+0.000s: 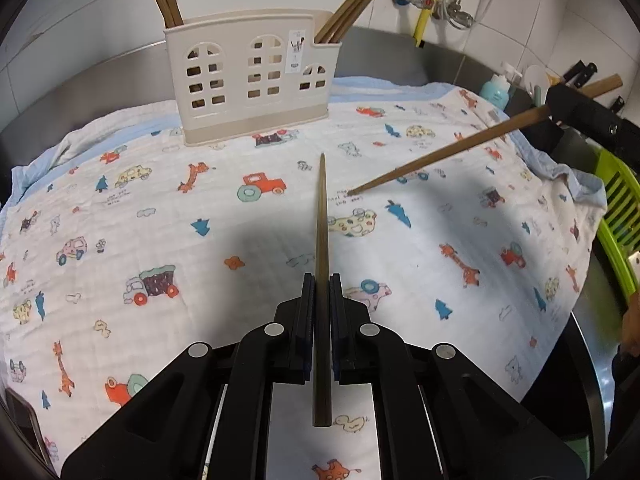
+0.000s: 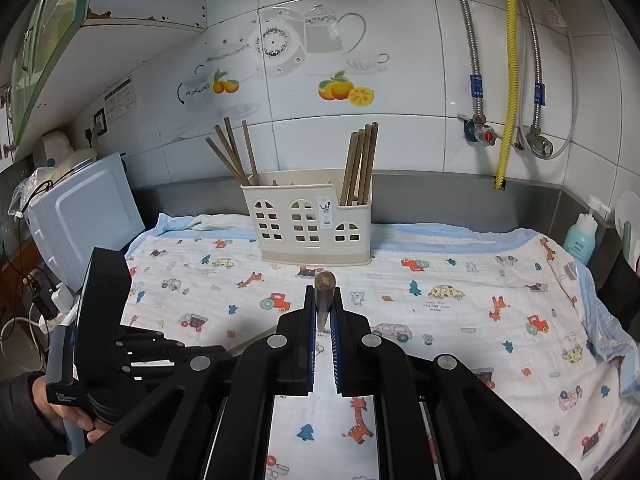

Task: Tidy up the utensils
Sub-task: 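Lift the chopstick with the right tool and carry it to the holder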

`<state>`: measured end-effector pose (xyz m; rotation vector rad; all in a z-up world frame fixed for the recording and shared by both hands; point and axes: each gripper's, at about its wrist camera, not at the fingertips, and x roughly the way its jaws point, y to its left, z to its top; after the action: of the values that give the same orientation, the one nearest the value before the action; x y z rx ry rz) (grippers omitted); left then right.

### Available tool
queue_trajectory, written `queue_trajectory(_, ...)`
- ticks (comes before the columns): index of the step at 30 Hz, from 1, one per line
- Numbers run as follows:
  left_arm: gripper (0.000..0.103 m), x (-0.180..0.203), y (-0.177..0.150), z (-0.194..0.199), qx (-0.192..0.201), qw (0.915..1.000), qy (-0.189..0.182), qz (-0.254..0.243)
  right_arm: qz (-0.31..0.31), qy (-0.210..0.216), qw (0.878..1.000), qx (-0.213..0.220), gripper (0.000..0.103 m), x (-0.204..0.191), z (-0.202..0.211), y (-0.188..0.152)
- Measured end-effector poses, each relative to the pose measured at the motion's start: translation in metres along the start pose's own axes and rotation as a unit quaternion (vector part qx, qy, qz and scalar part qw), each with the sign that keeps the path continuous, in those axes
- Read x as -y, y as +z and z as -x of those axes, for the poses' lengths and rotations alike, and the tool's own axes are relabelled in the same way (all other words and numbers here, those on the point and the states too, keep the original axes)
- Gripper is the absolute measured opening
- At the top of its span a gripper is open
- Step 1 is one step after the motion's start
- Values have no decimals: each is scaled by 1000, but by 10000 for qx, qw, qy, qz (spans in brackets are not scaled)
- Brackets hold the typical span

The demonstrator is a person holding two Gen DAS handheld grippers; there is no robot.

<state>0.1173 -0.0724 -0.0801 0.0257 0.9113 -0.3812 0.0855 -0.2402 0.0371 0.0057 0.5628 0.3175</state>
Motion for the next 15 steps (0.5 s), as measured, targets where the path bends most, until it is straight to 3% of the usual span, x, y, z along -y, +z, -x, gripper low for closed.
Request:
queue_trajectory(6,6,-3,2,9,201,9998,41,72,21,-11,10000,45,7,0,2,2)
queue_trajectory(15,6,-6,20,38,841,9964,42,132,-26,162,9998,83,7,1,3,18)
